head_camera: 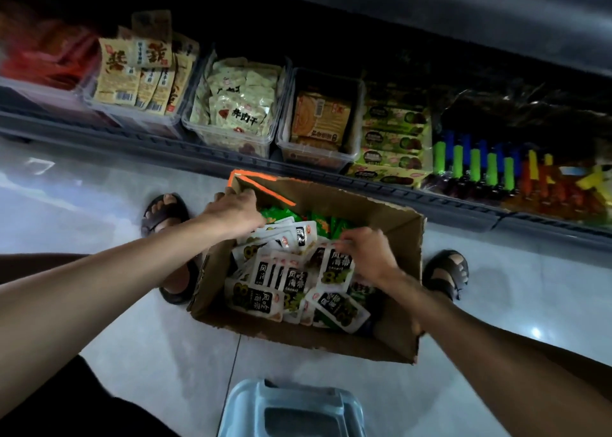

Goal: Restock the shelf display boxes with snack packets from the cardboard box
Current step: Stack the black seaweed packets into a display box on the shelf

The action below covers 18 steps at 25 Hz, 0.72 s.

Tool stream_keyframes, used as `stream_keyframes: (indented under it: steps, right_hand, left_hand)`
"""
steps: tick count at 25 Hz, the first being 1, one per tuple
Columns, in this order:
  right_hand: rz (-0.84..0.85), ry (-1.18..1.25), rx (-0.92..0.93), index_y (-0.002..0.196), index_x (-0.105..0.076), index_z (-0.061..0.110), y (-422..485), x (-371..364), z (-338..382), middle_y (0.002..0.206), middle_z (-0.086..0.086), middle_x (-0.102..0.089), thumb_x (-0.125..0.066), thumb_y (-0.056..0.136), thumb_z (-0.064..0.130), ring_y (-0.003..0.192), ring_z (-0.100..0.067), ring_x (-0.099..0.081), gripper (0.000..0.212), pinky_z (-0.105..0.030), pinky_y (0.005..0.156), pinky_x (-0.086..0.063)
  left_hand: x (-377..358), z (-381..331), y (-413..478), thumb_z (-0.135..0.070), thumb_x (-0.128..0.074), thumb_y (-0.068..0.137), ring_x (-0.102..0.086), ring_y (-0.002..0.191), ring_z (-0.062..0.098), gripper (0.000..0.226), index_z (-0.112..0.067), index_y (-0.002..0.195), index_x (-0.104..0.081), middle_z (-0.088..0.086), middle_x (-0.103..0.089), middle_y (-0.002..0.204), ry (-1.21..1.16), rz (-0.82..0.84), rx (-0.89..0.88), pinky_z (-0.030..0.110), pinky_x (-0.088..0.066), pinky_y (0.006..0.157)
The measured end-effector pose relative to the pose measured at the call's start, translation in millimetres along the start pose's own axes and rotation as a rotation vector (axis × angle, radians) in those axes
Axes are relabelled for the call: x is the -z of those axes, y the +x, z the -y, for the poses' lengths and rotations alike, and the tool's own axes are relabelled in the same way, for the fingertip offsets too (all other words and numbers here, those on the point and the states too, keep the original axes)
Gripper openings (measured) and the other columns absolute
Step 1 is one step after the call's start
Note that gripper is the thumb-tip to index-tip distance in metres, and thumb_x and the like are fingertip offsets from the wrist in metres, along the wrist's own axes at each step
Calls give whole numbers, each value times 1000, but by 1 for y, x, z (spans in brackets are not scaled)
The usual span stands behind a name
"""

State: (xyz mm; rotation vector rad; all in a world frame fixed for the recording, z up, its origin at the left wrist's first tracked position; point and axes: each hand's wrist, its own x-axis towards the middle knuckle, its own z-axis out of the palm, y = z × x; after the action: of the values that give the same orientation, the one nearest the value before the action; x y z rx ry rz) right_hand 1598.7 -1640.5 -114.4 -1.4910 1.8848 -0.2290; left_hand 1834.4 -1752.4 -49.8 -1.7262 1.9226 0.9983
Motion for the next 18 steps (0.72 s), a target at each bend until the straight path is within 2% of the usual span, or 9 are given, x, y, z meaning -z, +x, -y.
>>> stream_keyframes:
  steps: [2,6,8,9,11,13,14,16,18]
  right_hand:
    - [-109,-14,116,85,-73,15,-7,64,26,74,13,-64,-68,90,24,64,4,-57,12,-9,60,-41]
    - [-270,64,216,69,-62,18,-44,177,86,64,7,-61,-71,89,25,58,1,-53,23,-16,54,-38]
    - [-304,155,230,64,-58,23,-57,210,111,59,8,-59,-70,90,24,54,4,-52,29,-14,52,-36]
    - [-309,246,241,65,-60,21,-62,220,122,62,5,-63,-70,90,23,57,4,-55,27,-18,56,-42]
    - [-307,474,247,76,-66,14,-66,233,138,76,-3,-73,-68,92,20,71,-9,-67,17,-32,68,-53]
    - [-282,646,255,88,-69,5,-67,236,148,87,-9,-76,-65,93,16,82,-20,-72,12,-35,77,-58]
    - [-279,697,254,93,-69,3,-67,235,150,90,-10,-76,-64,93,15,86,-23,-73,13,-36,79,-59]
    - [-297,738,224,95,-69,3,-61,237,155,91,-10,-76,-65,92,14,88,-23,-73,12,-34,80,-59]
    - [-331,760,174,93,-69,4,-62,243,157,87,-8,-76,-66,91,13,82,-20,-73,10,-28,72,-59]
  left_hand:
    - [17,-21,-10,-34,-70,82,-53,113,26,50,-19,127,-51,9,-56,125,-132,-32,-122,34,-46,94]
    - [61,-72,-61,-34,-75,82,-54,119,9,58,-25,132,-48,-8,-58,129,-526,98,-447,30,-40,103]
    - [85,-92,-88,-28,-76,79,-64,108,7,56,-23,130,-52,-8,-67,118,-619,108,-574,31,-46,101]
    - [98,-100,-101,-25,-76,77,-68,101,10,52,-22,125,-56,-5,-72,110,-653,103,-609,32,-50,97]
    - [121,-111,-120,-24,-76,74,-72,92,14,41,-21,113,-66,-1,-75,100,-687,103,-613,30,-56,85]
    - [134,-111,-130,-28,-73,72,-73,85,16,31,-20,103,-71,2,-76,95,-752,152,-546,25,-57,69]
    - [136,-110,-132,-26,-71,74,-73,85,18,30,-18,103,-71,4,-76,96,-805,207,-523,25,-58,67]
    - [138,-110,-128,-18,-68,81,-72,91,23,31,-13,111,-68,10,-75,102,-913,326,-455,31,-60,77]
    - [136,-112,-128,-15,-65,84,-71,97,31,35,-8,119,-62,17,-72,106,-952,447,-376,44,-56,88]
